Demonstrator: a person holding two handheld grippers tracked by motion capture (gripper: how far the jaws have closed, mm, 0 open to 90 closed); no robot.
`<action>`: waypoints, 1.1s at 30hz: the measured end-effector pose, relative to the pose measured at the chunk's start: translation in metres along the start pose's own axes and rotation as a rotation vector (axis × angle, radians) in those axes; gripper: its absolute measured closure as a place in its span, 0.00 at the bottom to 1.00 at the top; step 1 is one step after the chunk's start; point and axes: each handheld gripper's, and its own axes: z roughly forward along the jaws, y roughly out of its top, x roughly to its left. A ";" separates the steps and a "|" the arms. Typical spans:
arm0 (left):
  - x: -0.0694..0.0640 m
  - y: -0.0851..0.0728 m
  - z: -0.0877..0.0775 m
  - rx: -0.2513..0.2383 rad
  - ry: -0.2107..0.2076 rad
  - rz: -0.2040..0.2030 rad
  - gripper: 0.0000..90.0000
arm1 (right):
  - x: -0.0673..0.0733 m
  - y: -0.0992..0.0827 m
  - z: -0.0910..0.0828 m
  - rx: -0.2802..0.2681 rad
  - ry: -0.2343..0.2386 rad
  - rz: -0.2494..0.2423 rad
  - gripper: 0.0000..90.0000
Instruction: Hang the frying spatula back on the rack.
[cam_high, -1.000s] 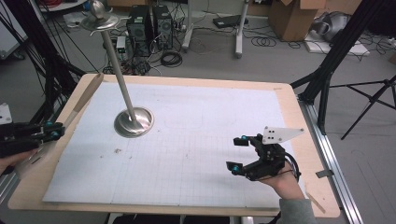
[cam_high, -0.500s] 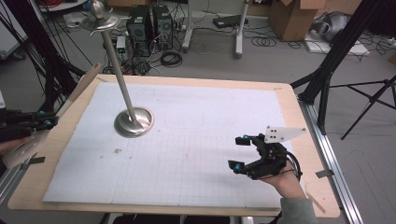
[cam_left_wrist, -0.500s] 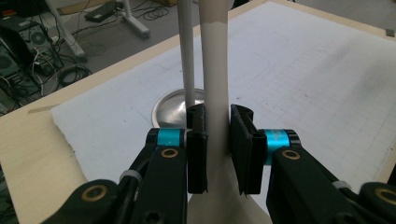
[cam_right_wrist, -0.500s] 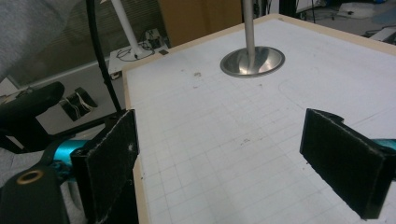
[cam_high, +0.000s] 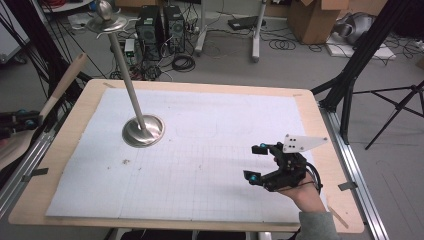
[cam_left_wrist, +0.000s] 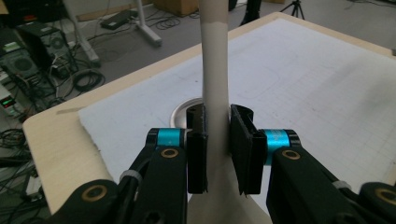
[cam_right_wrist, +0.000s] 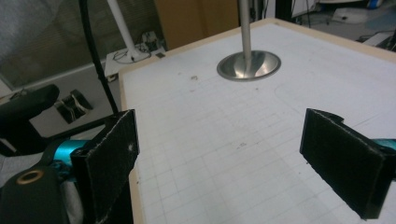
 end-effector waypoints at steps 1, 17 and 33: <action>0.001 0.001 -0.001 -0.004 -0.001 -0.004 0.85 | 0.000 0.000 -0.001 -0.007 0.001 0.002 0.12; 0.011 0.021 -0.011 -0.074 -0.004 -0.006 0.85 | -0.005 -0.003 -0.003 -0.004 0.010 0.021 0.12; 0.014 0.029 -0.009 -0.103 -0.009 -0.004 0.85 | -0.004 -0.005 -0.009 -0.013 -0.001 0.023 0.12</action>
